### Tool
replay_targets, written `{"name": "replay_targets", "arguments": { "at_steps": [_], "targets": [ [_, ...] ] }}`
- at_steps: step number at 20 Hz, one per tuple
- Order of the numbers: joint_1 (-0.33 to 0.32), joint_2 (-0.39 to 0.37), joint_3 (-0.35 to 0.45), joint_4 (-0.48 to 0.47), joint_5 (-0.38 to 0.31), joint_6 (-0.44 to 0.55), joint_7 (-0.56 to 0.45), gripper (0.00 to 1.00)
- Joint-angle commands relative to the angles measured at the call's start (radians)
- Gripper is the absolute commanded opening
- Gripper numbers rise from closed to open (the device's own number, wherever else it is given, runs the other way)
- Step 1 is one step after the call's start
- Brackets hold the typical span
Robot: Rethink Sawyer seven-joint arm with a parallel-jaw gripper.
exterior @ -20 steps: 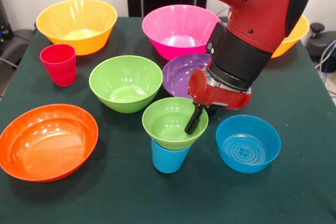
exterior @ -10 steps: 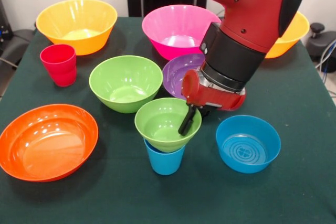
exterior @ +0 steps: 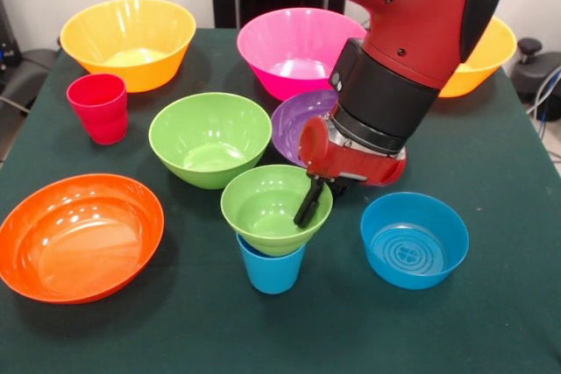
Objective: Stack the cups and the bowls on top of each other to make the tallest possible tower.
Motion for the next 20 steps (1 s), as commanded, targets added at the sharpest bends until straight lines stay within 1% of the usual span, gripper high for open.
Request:
{"name": "replay_targets", "arguments": {
  "at_steps": [1,11,20],
  "targets": [
    [-0.034,0.062,0.117,0.000,-0.072,-0.055,0.012,0.00],
    [-0.038,0.060,0.118,0.013,-0.070,-0.082,0.018,0.00],
    [-0.049,0.060,0.115,-0.001,-0.080,-0.067,-0.008,0.00]
  ]
}}
